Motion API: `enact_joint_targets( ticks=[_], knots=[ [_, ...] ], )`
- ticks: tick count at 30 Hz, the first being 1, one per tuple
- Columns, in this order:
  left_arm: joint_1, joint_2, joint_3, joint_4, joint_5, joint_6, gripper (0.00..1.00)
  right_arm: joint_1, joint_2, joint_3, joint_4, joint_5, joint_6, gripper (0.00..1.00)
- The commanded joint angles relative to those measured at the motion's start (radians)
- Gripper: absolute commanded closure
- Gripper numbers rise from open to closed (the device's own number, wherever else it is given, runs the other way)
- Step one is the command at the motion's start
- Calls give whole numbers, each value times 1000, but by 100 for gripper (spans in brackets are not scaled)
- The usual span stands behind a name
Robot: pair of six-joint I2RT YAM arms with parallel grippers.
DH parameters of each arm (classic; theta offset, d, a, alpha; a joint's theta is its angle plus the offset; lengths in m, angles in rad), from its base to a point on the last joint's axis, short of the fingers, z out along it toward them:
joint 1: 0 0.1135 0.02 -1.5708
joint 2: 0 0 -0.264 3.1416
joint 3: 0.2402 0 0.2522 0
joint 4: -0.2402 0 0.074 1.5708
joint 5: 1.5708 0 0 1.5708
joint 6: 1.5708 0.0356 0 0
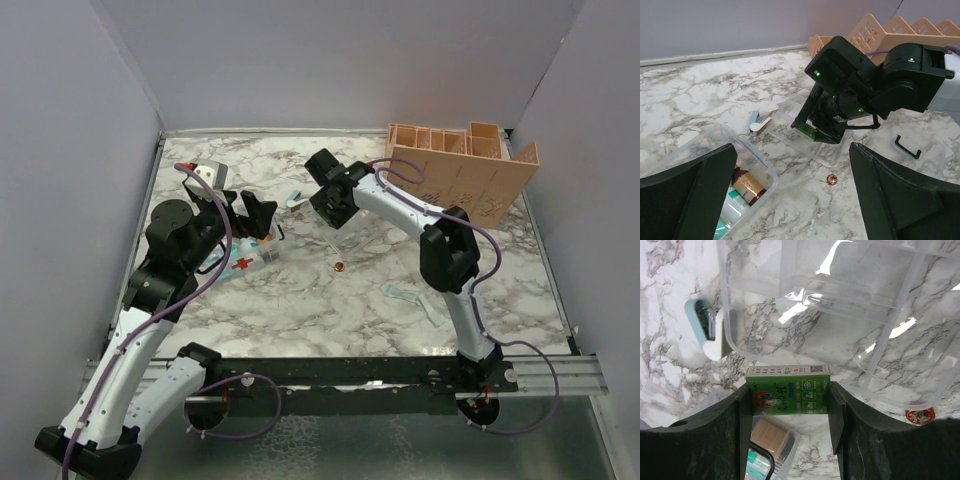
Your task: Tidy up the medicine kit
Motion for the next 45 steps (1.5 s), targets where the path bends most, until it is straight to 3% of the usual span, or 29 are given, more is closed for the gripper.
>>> enact_joint_targets(
  ticks=[1, 9, 31, 41, 45],
  knots=[
    [-2, -13, -10, 8, -10, 6, 1, 1, 30, 33, -81, 35, 95, 50],
    [-3, 3, -7, 7, -10, 12, 1, 1, 40, -13, -65, 26, 134, 49],
    [-2, 20, -7, 6, 6, 27, 1, 1, 38, -26, -25, -16, 97, 31],
    [-3, 18, 5, 2, 5, 32, 1, 1, -62, -70, 42, 33, -48, 31],
    [-2, 18, 15, -1, 9, 37, 1, 2, -174, -164, 178, -6, -201, 33]
  ],
)
